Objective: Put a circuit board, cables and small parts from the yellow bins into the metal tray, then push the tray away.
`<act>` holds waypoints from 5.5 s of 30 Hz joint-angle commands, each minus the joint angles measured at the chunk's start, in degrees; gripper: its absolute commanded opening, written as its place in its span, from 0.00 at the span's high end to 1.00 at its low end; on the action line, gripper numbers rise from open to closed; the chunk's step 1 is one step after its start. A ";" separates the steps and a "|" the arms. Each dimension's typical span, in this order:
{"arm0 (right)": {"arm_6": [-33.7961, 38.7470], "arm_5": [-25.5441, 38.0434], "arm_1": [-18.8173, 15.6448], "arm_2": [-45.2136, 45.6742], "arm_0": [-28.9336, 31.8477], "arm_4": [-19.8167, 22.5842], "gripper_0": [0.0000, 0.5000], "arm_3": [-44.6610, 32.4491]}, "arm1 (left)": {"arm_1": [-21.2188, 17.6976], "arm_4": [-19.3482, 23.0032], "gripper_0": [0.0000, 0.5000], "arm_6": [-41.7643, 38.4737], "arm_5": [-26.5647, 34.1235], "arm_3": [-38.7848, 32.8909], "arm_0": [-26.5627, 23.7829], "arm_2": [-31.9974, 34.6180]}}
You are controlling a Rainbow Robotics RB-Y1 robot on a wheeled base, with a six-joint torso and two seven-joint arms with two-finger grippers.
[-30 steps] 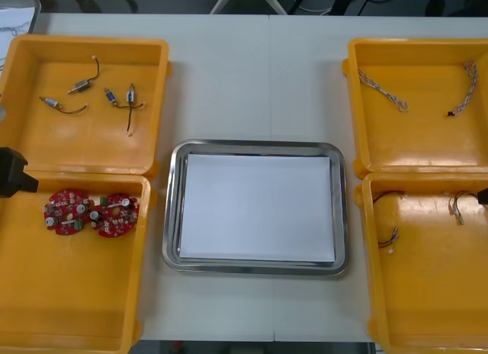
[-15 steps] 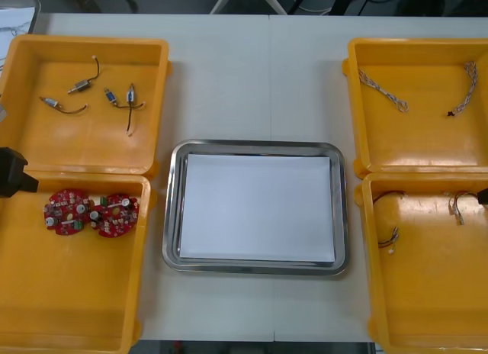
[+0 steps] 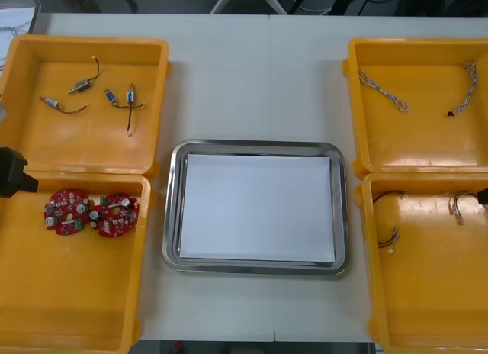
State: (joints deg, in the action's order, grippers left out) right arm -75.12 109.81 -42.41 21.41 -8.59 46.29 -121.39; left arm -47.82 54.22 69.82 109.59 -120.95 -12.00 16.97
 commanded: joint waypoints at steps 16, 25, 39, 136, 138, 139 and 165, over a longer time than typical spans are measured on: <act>1.29 0.19 0.58 1.62 0.86 0.29 0.00 -0.34 | 0.44 -0.43 0.00 2.25 0.41 -1.57 0.75 1.49; 1.29 0.19 0.58 1.62 0.86 0.29 0.00 -0.34 | 0.44 -0.43 0.00 2.25 0.41 -1.57 0.75 1.49; 1.29 0.19 0.58 1.62 0.86 0.29 0.00 -0.34 | 1.76 -0.87 0.00 1.72 0.41 -0.08 2.86 0.69; 35.65 -15.24 20.00 -19.30 6.04 -23.00 0.00 6.52 | 0.44 -13.35 1.00 2.33 -40.95 -1.66 32.22 -10.56; 35.74 -14.98 20.00 -19.30 6.13 -22.91 0.00 6.52 | 0.35 -13.53 1.00 2.60 -42.97 -1.92 34.06 -10.56; 35.74 -14.89 20.00 -19.30 6.13 -22.82 0.00 6.52 | 0.27 -13.88 1.00 2.86 -44.37 -1.92 35.20 -10.47; 35.92 -15.42 19.03 -19.74 6.66 -20.98 1.00 7.13 | -0.26 -13.61 0.00 2.77 -46.92 -1.84 37.84 -9.32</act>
State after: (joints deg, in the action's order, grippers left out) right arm -41.78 94.33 -23.16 2.77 -3.33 24.35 -113.85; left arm -46.47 39.87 69.83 62.52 -121.46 25.04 5.40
